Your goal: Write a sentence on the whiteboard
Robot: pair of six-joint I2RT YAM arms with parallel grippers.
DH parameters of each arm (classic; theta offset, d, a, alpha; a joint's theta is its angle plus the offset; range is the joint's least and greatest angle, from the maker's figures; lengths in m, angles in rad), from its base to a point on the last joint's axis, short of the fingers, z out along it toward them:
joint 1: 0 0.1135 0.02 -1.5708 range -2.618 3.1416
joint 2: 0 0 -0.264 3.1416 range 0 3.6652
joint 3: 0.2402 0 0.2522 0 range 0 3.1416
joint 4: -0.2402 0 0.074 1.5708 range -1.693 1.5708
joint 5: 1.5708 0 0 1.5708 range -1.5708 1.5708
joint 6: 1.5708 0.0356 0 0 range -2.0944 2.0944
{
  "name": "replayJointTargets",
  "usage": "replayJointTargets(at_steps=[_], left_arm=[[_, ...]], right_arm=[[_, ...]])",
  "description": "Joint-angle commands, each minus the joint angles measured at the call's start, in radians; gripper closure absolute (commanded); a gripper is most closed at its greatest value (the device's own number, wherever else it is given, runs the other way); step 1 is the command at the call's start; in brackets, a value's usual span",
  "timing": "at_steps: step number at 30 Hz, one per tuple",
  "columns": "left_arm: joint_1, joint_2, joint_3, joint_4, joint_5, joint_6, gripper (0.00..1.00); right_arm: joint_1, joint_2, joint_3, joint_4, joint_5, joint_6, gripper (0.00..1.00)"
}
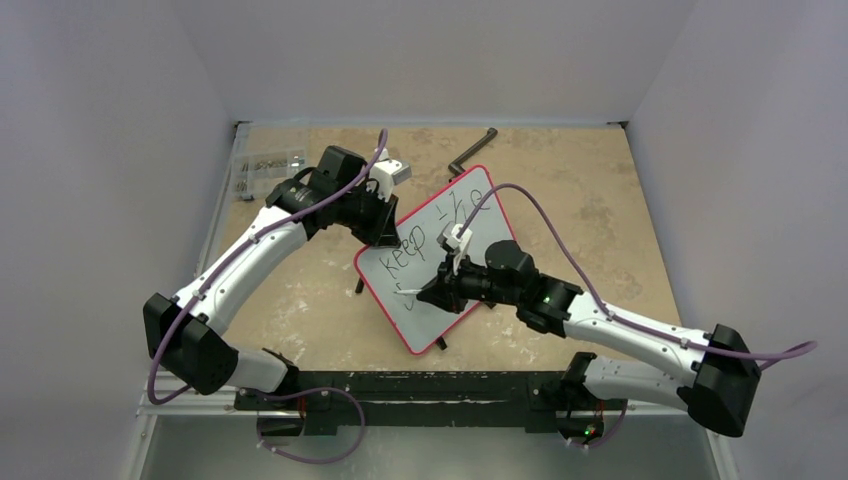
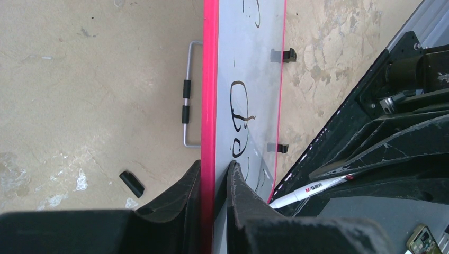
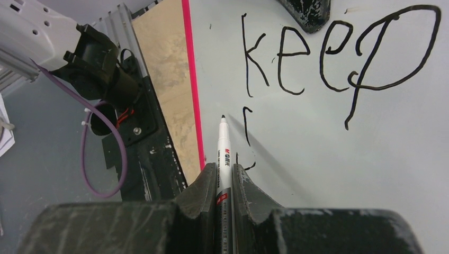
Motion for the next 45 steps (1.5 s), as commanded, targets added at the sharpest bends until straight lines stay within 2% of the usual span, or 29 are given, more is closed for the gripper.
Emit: replayJointTargets(at_steps=[1,9,17,24,41,45], left_arm=[[0.026,0.015,-0.046,-0.1,-0.353,0.113,1.0],[0.027,0.015,-0.044,-0.102,-0.349,0.113,1.0],[0.027,0.017,-0.044,-0.101,-0.349,0.113,1.0],[0.027,0.017,-0.044,-0.101,-0.348,0.113,1.0],[0.027,0.011,-0.046,-0.101,-0.351,0.113,1.0],[0.027,0.011,-0.046,-0.101,-0.352,0.113,1.0]], right_arm=[[0.002,0.024,0.029,0.036,-0.019,-0.015,1.0],[0.002,0.042,-0.006,0.052,0.006,-0.014,1.0],[0.002,0.046,-0.019,0.016,0.132,-0.013,1.0],[0.003,-0.014,-0.042,-0.003,0.254,0.017,1.0],[0.002,-0.134,-0.066,0.0,0.196,0.036,1.0],[0.002,-0.15,-0.097,0.011,0.262,0.07,1.0]])
